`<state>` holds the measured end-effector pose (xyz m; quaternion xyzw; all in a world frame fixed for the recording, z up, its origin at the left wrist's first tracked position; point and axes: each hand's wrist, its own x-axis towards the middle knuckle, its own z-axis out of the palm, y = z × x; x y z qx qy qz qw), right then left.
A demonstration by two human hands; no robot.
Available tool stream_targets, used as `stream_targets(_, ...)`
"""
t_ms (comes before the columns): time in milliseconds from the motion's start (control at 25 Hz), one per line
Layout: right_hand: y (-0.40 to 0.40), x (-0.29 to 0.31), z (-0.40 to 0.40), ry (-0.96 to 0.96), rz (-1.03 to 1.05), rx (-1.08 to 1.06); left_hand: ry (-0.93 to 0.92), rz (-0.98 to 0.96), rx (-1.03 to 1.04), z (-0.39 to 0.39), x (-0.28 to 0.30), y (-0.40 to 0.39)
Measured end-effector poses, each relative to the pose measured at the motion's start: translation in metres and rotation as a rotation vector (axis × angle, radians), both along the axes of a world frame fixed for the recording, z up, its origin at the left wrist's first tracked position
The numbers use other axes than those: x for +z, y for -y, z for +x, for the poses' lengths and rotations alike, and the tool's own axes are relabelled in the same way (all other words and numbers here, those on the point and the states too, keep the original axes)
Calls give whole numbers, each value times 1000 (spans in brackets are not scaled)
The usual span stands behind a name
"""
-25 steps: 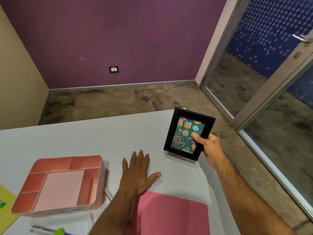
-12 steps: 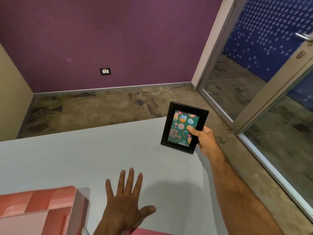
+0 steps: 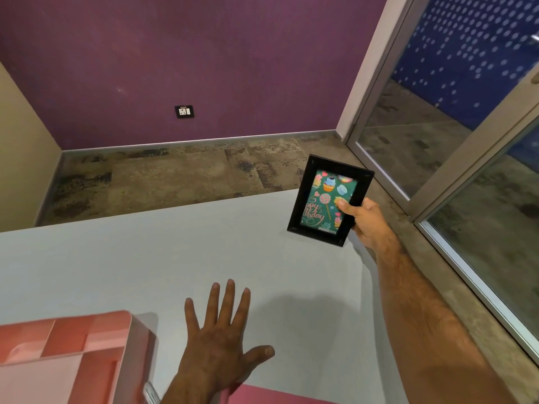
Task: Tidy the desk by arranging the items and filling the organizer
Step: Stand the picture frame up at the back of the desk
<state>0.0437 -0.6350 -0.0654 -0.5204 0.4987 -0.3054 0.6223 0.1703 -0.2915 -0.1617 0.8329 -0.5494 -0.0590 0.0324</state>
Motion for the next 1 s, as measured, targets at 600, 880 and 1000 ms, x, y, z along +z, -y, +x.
stream_targets(600,-34,-10,-48,-72,-55,-59,-137,85,-4,3,20,1)
stream_targets(880,-113,4,-96,-131,-27,-40,-555,203,73,16,61,-17)
stream_targets(1000,-150,0,-121,-96,57,-66,-612,1,112,-5,66,-52)
